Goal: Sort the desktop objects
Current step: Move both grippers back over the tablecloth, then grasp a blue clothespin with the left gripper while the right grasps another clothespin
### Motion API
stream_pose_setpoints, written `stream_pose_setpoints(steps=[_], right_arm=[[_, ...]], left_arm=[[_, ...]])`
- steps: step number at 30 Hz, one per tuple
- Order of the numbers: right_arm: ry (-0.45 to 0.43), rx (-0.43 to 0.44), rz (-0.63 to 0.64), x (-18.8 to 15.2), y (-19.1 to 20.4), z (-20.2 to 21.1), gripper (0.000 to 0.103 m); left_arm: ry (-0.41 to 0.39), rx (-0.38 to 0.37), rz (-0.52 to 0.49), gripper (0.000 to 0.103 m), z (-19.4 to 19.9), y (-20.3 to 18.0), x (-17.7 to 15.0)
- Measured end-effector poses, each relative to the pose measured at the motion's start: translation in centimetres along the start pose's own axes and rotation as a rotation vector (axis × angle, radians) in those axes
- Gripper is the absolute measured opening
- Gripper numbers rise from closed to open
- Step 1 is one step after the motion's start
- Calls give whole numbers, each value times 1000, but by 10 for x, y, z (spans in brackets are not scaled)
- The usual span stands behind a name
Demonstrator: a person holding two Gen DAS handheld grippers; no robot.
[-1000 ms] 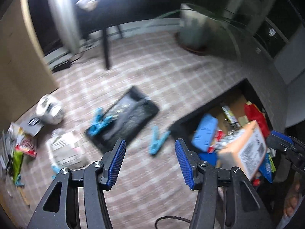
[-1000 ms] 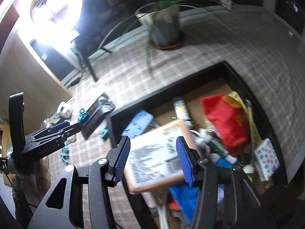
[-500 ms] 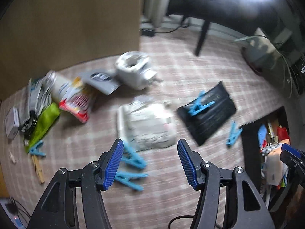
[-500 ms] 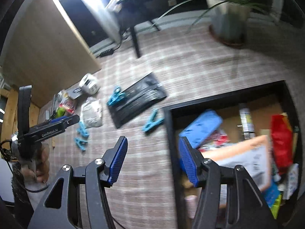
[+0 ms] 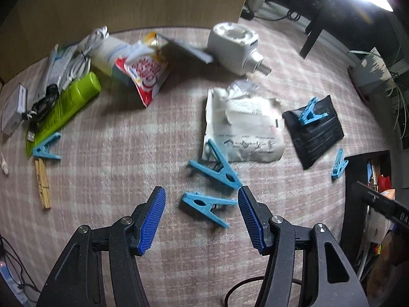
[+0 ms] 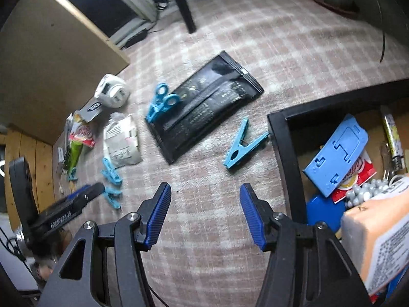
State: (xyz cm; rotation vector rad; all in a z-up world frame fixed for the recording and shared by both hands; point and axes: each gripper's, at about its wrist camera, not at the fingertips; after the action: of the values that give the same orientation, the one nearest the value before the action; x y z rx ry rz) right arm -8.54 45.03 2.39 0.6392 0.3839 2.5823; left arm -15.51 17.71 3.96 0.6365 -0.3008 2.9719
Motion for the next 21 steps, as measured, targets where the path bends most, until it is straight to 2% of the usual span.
stream_pose_setpoints(steps=[6, 10, 13, 16, 21], right_arm=[[-1, -35, -21, 4, -3, -12, 55], [5, -58, -21, 8, -1, -19, 54], [10, -72, -11, 11, 0, -23, 54], [19, -91, 1, 14, 1, -28, 54], [33, -109, 7, 19, 2, -36, 48]], left_arm=[[12, 4, -19, 55, -9, -2, -9], [-8, 4, -84, 54, -7, -7, -13], [-43, -26, -152, 58, 0, -12, -17], [-59, 2, -241, 65, 0, -20, -22], [-41, 9, -270, 64, -12, -24, -28]])
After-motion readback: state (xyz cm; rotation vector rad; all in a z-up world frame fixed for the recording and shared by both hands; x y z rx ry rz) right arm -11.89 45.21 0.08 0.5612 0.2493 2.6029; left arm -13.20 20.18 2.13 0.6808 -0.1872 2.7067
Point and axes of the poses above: each gripper's, at about its wrist camera, not at the fingertips, and z roughly against the way its jaws point, y to its left, x to its top, and after that the axes turned 15 degrees about -y, right-handed
